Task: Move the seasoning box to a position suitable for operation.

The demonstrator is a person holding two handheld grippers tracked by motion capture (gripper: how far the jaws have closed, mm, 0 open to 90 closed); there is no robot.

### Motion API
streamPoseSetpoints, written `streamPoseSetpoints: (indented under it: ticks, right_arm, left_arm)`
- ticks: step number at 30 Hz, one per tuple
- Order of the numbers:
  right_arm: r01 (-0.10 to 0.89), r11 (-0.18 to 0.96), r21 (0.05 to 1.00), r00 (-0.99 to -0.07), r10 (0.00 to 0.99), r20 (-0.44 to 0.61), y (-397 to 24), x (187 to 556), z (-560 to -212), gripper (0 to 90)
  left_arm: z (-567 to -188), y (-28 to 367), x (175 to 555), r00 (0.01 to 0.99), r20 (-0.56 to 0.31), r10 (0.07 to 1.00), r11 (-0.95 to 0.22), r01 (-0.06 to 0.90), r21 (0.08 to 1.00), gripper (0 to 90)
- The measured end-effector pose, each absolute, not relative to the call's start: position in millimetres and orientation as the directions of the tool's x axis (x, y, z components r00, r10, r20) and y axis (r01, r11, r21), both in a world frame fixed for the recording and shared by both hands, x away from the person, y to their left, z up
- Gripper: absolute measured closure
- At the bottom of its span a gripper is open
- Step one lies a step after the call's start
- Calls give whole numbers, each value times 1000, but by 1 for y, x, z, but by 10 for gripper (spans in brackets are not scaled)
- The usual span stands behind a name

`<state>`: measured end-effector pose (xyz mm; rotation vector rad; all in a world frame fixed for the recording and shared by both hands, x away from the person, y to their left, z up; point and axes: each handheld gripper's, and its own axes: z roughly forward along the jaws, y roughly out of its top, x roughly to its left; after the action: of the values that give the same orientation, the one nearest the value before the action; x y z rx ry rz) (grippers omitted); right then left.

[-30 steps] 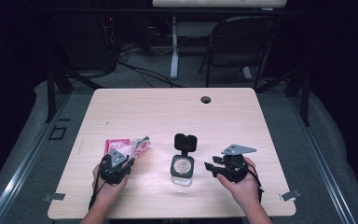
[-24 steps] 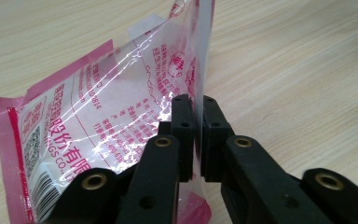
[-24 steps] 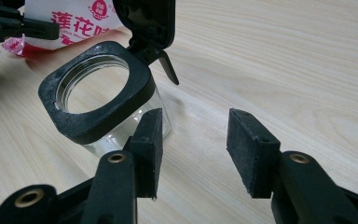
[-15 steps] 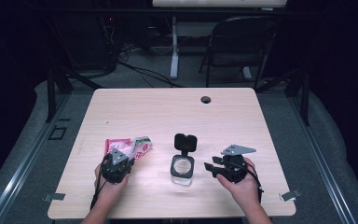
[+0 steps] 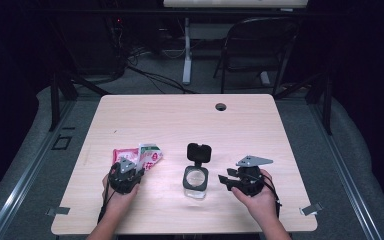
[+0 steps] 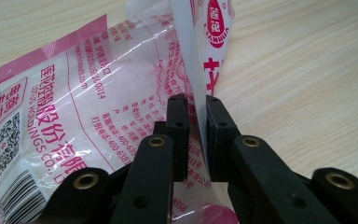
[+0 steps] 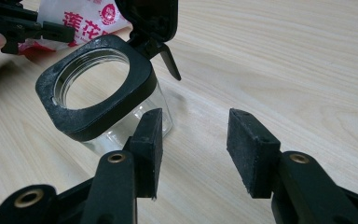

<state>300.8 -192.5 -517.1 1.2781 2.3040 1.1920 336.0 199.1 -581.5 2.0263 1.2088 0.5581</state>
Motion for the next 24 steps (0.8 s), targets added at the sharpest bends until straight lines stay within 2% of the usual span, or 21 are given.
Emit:
streamPoseSetpoints:
  ticks: [15, 24]
  right_arm:
    - [593, 272, 758, -580, 797, 168, -194, 302, -518, 560]
    - [593, 270, 759, -577, 799, 167, -197, 302, -518, 560]
  left_arm:
    - [-578, 201, 334, 458, 2, 889, -293, 564, 772, 895]
    - [-561, 217, 329, 441, -77, 894, -204, 554, 807, 897]
